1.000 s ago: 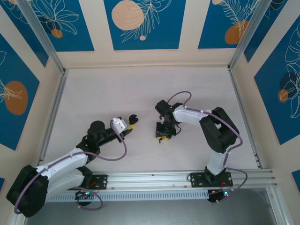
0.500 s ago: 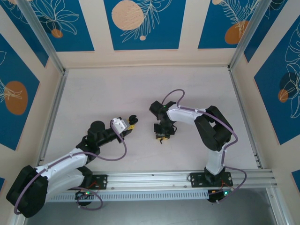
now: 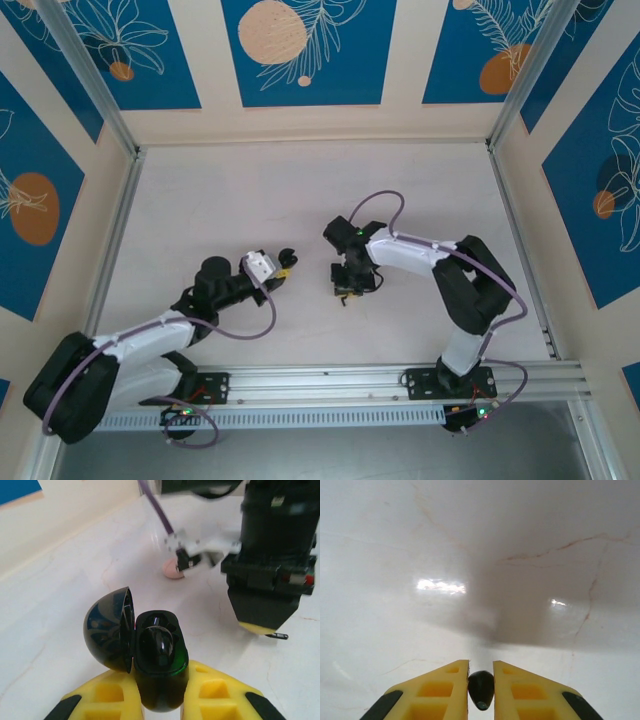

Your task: Insert wireless bluetooth earbuds into charging case

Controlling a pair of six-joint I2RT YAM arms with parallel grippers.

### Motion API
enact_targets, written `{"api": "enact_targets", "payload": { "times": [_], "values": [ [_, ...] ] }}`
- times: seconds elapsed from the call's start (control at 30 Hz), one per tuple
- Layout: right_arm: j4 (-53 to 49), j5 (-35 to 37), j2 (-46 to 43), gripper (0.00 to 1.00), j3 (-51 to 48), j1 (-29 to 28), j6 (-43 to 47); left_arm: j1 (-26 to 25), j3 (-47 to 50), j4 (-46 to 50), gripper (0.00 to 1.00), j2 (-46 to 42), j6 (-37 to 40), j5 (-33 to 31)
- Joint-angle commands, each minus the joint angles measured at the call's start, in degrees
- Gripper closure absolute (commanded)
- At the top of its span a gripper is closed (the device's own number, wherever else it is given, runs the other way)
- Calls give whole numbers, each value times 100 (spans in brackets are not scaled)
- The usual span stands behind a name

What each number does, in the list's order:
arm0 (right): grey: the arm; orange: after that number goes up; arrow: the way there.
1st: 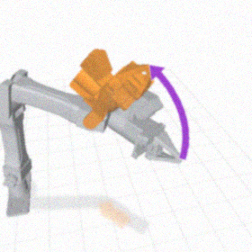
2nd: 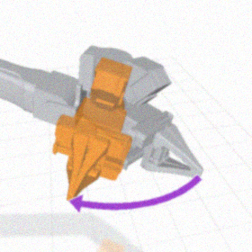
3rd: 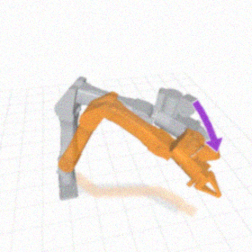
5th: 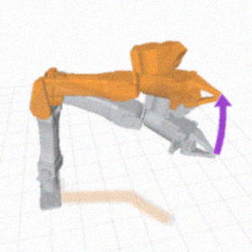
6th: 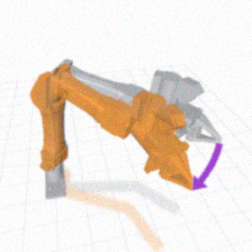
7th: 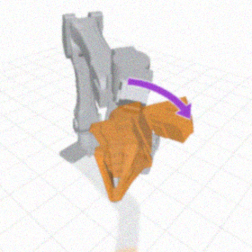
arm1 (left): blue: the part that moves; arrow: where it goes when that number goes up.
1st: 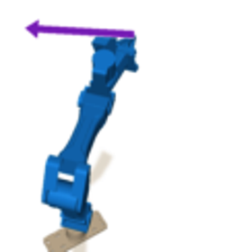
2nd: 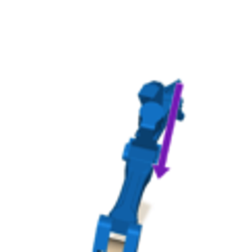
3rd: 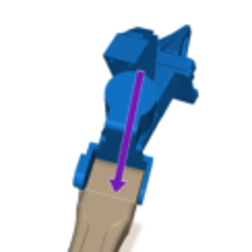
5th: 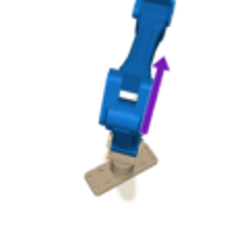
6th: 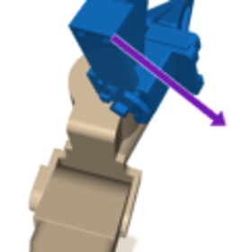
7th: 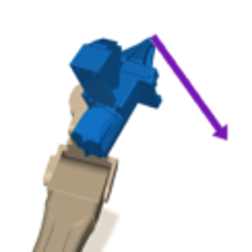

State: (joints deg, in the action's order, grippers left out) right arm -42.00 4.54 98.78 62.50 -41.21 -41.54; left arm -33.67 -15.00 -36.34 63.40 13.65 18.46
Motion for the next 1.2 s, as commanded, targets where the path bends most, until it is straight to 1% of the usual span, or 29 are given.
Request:
{"api": "enact_targets", "payload": {
  "times": [0.0,0.2,0.37,0.53,0.77,1.17],
  "values": [
    [686,-22,-478,83,-275,102,-178,-74,81,-969,86,531,-370,309],
    [2034,-133,-1011,84,-702,368,-76,-169,-71,-2334,87,1836,-864,471],
    [2928,-307,-1124,84,-755,525,142,-250,-257,-3426,88,2840,-1332,518],
    [3605,-410,-1184,85,-826,545,273,-261,-336,-4362,88,3581,-1802,510],
    [4406,-612,-1268,85,-1065,527,295,-297,-555,-4430,88,3855,-2029,520],
    [4986,-572,-1688,85,-1468,482,380,-297,-786,-4426,88,4067,-2451,448]
  ]
}}
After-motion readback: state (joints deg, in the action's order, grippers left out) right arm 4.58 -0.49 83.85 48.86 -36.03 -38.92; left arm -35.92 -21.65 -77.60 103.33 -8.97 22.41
